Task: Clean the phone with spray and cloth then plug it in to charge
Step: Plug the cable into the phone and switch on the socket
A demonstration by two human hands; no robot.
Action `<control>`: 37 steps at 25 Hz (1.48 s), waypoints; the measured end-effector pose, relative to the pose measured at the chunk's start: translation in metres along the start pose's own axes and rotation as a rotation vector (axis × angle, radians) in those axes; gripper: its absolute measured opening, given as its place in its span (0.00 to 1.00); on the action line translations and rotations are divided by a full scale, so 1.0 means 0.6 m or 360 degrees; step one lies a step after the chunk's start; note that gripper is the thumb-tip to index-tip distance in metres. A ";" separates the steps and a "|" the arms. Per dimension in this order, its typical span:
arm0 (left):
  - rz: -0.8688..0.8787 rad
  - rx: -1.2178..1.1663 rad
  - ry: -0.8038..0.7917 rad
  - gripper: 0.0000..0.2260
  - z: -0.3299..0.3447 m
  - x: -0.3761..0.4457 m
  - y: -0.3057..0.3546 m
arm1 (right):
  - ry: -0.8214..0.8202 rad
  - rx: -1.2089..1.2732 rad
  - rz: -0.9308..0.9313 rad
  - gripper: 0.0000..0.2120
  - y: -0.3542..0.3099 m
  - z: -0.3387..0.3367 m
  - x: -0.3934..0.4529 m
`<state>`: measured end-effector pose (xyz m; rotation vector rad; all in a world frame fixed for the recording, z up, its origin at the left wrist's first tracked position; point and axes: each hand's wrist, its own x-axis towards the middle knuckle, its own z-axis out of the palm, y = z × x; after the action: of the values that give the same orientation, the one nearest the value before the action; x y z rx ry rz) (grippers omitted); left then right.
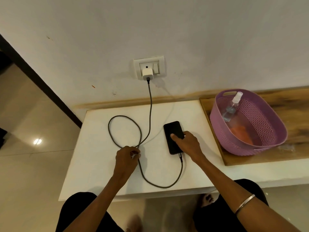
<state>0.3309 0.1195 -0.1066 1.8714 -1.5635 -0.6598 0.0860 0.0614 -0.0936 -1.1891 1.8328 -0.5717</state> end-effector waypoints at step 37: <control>0.0119 -0.0276 0.0056 0.19 -0.018 0.050 0.126 | 0.0445 -0.1026 -0.0629 0.32 -0.114 -0.054 0.007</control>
<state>0.2923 0.0825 -0.0446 1.6805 -1.4966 -0.7020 0.0920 0.0253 -0.0274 -2.0155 2.1086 -0.3762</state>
